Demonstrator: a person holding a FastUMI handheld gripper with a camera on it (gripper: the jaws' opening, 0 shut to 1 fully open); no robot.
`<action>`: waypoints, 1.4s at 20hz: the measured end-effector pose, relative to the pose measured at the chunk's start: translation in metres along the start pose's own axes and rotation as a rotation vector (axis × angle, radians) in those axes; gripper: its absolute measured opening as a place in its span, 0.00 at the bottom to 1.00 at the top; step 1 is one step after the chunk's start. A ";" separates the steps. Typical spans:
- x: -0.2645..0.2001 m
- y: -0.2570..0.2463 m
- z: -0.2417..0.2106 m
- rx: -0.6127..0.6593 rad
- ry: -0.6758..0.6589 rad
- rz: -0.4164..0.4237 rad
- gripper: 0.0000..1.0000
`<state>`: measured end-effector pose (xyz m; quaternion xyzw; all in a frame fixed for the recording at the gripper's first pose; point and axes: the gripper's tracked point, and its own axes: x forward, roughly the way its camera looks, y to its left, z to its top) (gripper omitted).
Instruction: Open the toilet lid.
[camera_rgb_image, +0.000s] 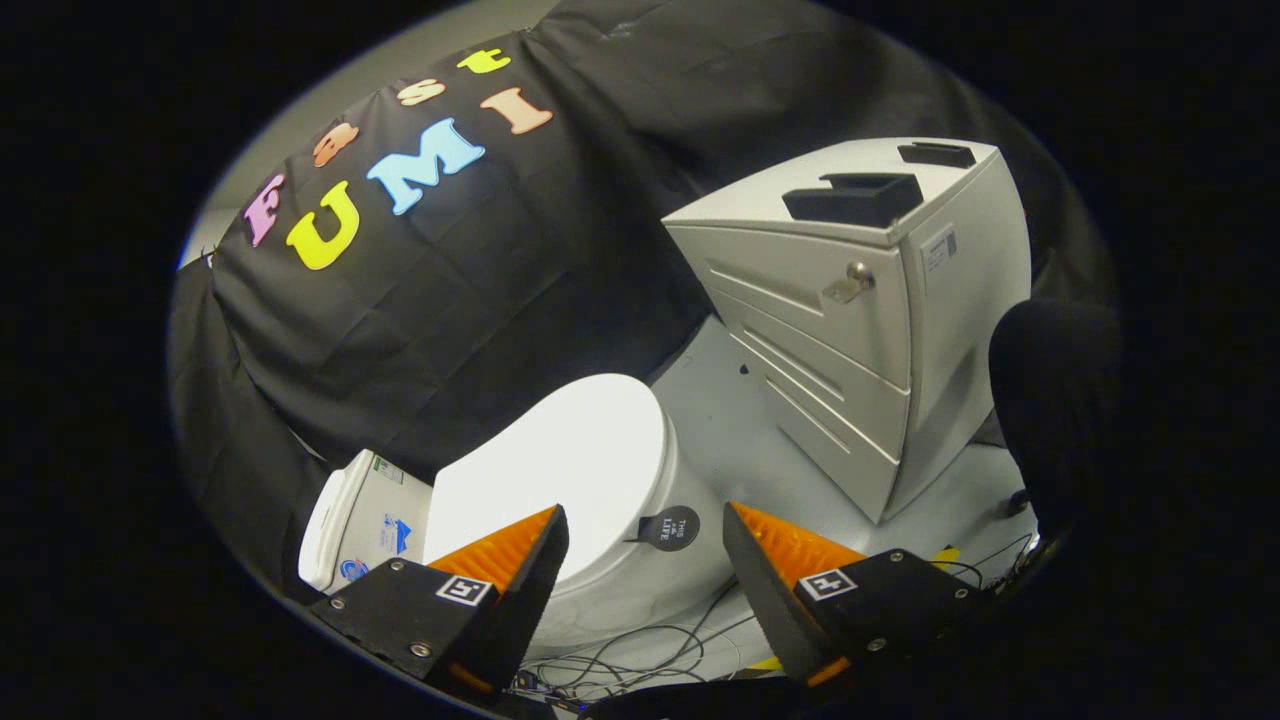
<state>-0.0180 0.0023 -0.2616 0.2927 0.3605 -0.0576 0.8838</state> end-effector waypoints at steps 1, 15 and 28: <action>0.003 -0.002 -0.004 0.015 0.013 -0.004 0.95; 0.048 -0.015 -0.044 0.218 0.090 -0.001 0.84; 0.086 -0.016 -0.057 0.407 0.081 0.067 0.59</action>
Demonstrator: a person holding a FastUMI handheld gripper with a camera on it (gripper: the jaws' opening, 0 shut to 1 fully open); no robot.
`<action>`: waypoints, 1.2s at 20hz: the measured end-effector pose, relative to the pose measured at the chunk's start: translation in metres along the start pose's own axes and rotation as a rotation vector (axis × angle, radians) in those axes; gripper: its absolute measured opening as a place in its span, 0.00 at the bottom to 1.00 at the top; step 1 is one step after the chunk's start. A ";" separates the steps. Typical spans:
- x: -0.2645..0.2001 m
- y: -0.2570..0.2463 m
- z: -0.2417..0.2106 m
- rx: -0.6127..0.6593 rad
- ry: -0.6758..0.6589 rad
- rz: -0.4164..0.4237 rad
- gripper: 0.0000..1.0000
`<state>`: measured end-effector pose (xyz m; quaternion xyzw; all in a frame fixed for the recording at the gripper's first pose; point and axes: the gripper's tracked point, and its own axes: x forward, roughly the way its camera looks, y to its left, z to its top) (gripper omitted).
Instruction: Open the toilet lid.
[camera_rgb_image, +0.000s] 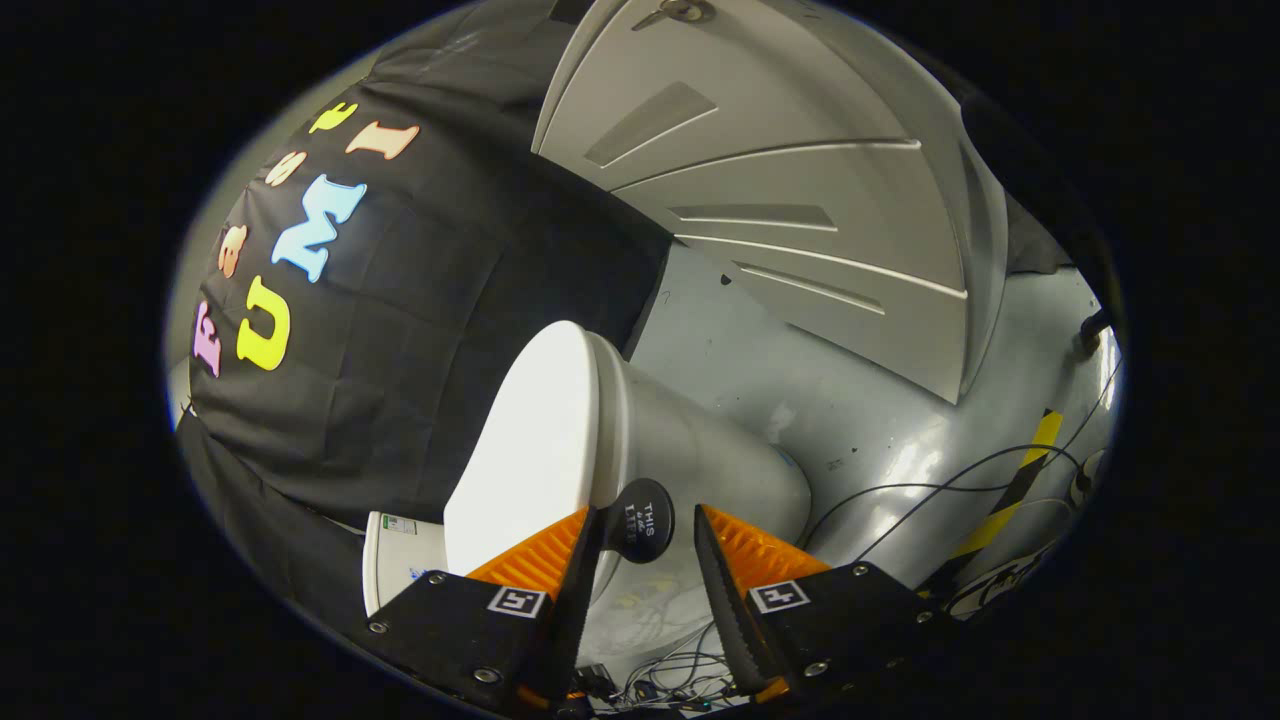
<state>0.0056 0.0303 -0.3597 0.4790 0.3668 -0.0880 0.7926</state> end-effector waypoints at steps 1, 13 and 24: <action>0.002 0.002 0.003 0.011 -0.007 0.014 0.56; 0.000 0.002 0.008 -0.123 -0.048 -0.019 0.17; -0.010 0.010 0.010 -0.190 -0.048 -0.064 0.01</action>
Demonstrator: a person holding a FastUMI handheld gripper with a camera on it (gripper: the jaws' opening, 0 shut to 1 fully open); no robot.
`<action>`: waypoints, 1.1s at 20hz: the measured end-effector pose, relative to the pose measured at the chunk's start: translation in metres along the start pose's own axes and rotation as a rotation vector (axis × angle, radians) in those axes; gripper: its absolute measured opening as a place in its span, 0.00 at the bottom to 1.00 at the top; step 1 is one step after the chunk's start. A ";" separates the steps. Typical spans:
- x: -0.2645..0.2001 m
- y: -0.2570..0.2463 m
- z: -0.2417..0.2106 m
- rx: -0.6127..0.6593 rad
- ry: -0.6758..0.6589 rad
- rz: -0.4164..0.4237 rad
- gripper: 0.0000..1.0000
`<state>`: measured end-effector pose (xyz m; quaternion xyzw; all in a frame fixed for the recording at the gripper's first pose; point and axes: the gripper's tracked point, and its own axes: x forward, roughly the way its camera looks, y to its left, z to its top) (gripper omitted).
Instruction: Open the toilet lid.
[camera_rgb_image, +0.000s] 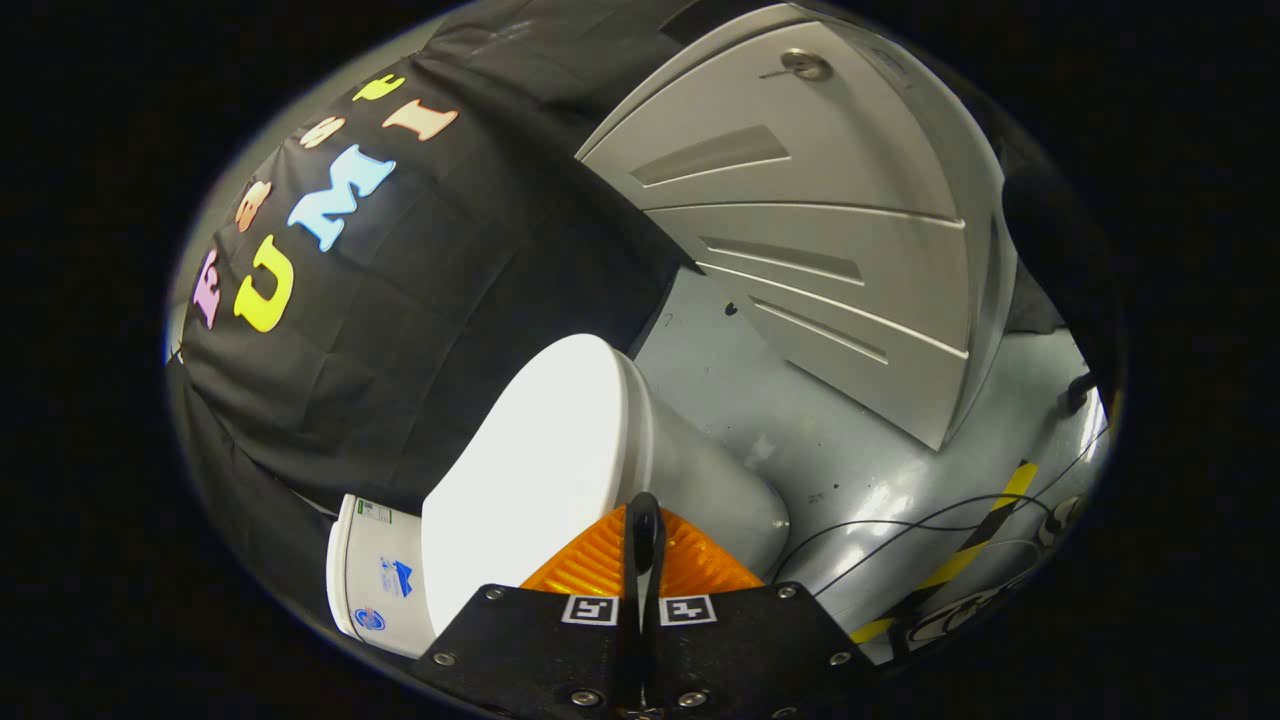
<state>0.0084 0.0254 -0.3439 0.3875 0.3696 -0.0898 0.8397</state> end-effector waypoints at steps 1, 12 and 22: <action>-0.001 0.002 0.001 -0.005 0.001 0.004 0.01; -0.028 0.035 0.023 -0.148 -0.060 -0.021 0.01; -0.051 0.069 0.037 -0.266 -0.124 -0.045 0.00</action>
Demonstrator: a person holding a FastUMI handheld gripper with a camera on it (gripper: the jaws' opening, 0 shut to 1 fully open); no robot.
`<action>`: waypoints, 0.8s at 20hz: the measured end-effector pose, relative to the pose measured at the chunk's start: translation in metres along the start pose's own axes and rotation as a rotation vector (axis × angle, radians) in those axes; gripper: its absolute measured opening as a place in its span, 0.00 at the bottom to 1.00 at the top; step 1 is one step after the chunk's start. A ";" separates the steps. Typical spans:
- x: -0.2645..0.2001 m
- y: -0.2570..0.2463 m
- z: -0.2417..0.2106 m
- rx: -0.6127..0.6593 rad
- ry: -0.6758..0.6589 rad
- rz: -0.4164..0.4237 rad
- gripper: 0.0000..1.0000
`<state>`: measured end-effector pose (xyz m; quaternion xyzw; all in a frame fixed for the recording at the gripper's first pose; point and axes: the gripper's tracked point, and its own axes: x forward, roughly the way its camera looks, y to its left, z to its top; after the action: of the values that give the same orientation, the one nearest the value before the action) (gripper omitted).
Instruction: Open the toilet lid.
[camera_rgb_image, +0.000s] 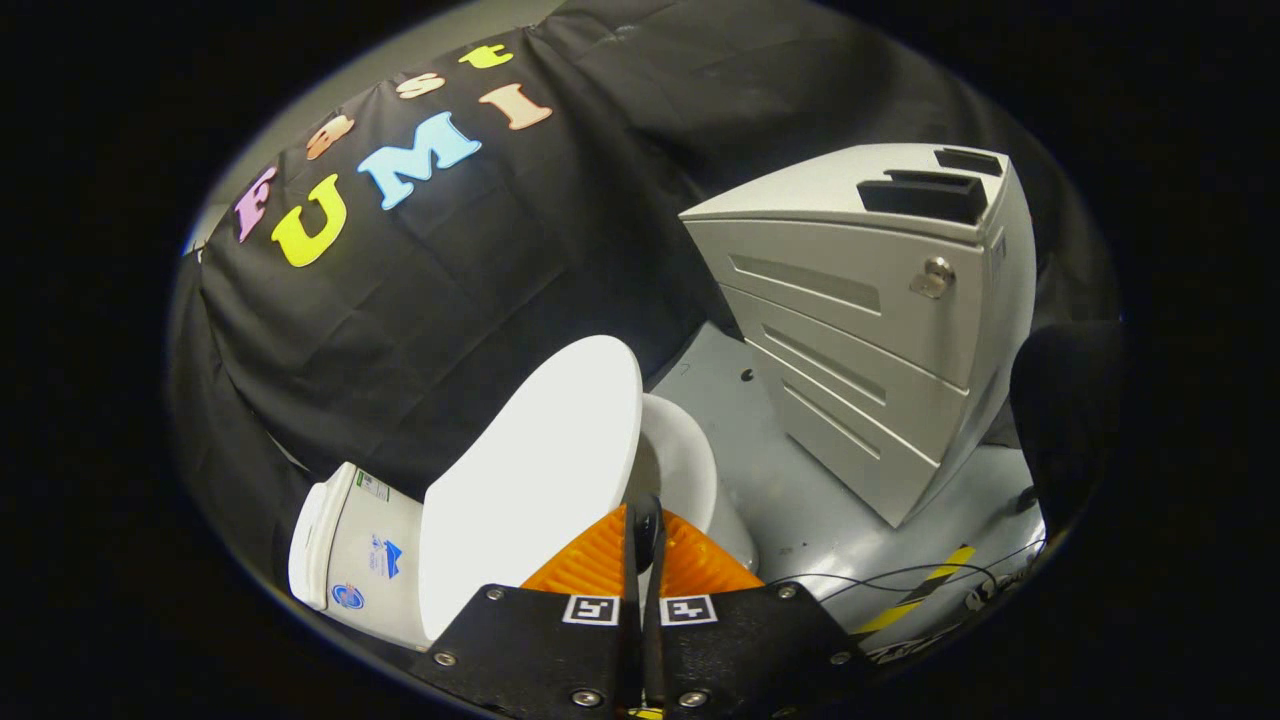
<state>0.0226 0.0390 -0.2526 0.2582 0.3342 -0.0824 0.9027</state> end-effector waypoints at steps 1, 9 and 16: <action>-0.002 0.004 0.003 -0.020 -0.008 -0.001 0.00; -0.029 0.045 0.033 -0.165 -0.069 0.007 0.01; -0.061 0.103 0.058 -0.295 -0.139 0.001 0.01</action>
<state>0.0413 0.0951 -0.1336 0.1167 0.2792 -0.0498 0.9518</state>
